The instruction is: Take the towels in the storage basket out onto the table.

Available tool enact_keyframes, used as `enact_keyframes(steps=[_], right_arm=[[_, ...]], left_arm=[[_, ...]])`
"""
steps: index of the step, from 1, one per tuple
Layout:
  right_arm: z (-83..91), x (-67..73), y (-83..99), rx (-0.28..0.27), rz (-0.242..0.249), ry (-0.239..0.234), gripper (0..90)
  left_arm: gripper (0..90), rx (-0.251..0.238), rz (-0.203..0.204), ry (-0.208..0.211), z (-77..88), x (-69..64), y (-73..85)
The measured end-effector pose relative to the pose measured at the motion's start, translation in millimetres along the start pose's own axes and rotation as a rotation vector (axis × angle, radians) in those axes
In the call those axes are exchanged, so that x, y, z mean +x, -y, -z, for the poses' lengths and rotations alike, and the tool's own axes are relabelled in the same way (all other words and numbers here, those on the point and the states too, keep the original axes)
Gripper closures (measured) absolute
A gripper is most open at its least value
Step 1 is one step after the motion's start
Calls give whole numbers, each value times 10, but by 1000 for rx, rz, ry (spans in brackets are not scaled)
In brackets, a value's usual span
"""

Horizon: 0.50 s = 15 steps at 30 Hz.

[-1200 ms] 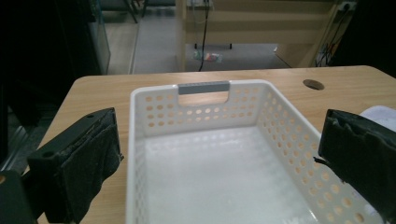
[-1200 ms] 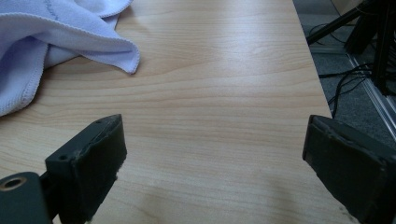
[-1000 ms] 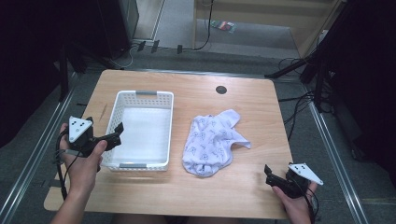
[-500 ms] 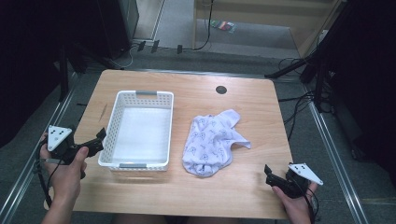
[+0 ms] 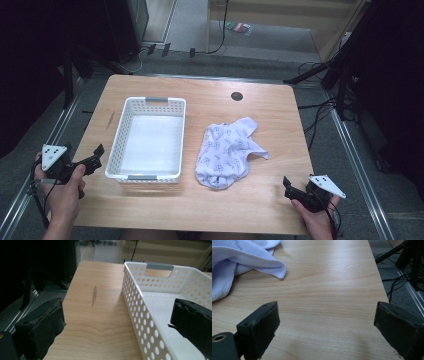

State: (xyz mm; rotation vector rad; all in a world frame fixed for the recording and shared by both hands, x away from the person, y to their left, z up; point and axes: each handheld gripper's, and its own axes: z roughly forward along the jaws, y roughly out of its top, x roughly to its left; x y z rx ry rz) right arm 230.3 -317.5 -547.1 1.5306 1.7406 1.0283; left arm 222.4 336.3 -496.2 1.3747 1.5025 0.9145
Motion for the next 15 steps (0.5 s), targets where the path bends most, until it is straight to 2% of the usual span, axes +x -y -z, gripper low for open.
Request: enact_keyframes(steps=[15], right_arm=[[0,0,0,2,-4,2,59]], left_arm=[[0,43,7,-27,-86,165,301]])
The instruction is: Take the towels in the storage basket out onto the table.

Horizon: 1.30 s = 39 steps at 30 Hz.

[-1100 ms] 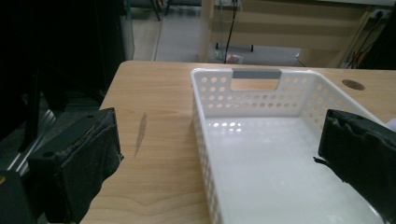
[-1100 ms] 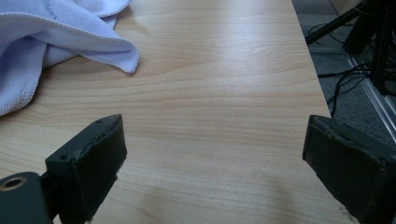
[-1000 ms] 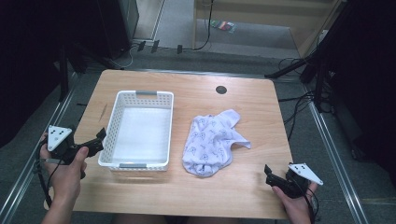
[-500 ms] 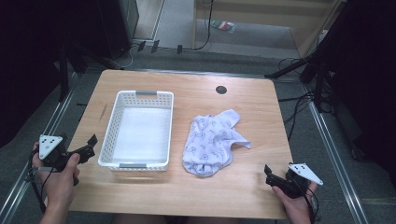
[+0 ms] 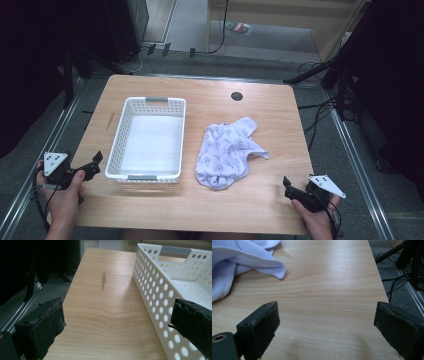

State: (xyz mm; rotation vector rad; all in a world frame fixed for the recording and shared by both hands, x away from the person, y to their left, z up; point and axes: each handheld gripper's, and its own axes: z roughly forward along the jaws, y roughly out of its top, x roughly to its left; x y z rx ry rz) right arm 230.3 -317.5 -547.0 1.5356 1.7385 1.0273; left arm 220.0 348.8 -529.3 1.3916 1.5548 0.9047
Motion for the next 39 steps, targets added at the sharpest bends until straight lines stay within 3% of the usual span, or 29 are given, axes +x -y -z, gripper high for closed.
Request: enact_keyframes(steps=[7,19,24,33,36,39], right_arm=[[1,-1,0,0,0,-3,59],[0,-2,0,-1,-2,-5,59],[-1,-3,0,-1,1,-5,59],[-1,-2,1,-2,4,-6,59],[-1,-3,1,-2,4,-6,59],[-1,-3,0,0,5,-6,59]], left_arm=[[0,21,-1,-1,-40,25,92],[0,55,-45,-17,-116,5,179],[0,73,-109,-25,-131,-23,180],[0,108,-72,0,-155,24,164],[0,116,-11,19,-161,89,157],[0,113,5,22,-166,101,157]])
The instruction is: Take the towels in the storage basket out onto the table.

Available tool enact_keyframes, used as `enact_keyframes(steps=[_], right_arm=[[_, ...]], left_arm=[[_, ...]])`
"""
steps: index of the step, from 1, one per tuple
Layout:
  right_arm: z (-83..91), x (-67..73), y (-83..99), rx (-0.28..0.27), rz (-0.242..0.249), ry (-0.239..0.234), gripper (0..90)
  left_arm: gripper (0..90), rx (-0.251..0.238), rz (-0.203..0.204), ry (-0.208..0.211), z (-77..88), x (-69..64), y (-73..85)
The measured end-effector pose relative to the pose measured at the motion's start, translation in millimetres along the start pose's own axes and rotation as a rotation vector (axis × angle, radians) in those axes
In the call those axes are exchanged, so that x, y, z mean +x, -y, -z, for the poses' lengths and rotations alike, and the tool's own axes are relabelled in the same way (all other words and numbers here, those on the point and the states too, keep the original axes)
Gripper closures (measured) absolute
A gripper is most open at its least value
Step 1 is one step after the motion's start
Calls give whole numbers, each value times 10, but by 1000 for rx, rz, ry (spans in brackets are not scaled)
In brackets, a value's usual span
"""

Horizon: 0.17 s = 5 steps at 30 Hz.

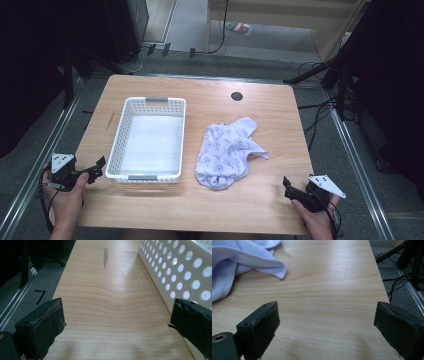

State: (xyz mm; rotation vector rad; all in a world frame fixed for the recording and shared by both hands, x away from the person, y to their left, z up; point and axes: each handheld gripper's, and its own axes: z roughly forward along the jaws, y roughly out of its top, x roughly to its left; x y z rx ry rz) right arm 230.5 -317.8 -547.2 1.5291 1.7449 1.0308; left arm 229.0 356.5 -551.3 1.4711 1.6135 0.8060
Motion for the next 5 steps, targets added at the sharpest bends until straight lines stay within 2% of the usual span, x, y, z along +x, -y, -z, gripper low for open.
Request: enact_keyframes(steps=[5], right_arm=[[0,1,0,1,-3,2,59]], left_arm=[[0,-6,-4,-5,6,-3,2]])
